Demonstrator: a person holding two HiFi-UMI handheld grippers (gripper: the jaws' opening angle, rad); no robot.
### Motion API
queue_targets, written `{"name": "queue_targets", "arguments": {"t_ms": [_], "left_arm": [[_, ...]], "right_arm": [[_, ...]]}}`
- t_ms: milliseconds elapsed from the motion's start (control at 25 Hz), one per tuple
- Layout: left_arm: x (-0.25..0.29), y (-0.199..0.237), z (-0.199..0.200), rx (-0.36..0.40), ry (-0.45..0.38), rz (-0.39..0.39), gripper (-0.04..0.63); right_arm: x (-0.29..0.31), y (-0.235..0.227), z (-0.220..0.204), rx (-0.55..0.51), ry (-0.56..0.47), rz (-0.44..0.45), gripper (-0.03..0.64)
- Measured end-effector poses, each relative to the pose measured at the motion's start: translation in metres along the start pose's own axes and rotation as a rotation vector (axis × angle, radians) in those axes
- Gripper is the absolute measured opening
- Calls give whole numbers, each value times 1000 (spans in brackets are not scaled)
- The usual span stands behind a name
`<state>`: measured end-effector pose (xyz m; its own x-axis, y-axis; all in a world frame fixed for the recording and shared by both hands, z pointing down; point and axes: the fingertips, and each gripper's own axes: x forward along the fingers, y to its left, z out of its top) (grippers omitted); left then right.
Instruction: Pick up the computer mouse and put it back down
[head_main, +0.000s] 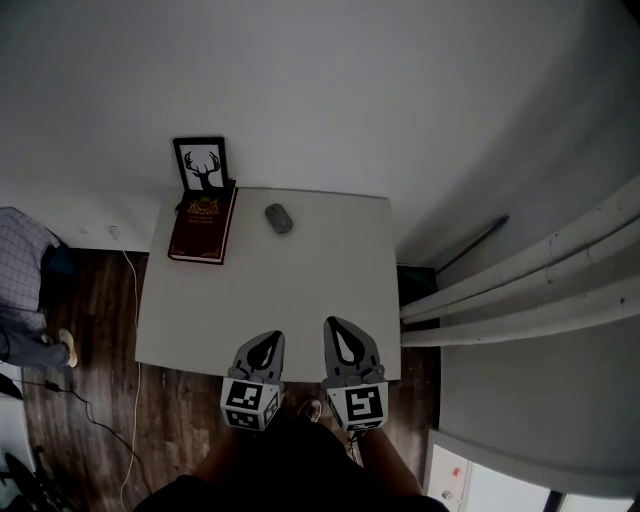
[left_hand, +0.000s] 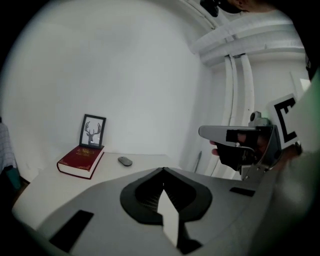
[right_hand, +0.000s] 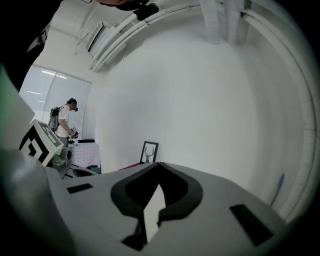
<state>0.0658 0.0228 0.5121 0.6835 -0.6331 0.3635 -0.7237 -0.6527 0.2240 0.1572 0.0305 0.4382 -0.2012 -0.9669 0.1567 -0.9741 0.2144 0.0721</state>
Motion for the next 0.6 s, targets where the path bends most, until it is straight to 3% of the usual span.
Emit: {"name": "queue_targets", "arguments": {"t_ms": [280,600], "left_arm": [[7,11,3,-5,9,17,2],[39,56,12,-48,25,21,2]], "right_arm": [[20,6,-10,4,53,55,20],[94,-2,-15,3,137,75,20]]}}
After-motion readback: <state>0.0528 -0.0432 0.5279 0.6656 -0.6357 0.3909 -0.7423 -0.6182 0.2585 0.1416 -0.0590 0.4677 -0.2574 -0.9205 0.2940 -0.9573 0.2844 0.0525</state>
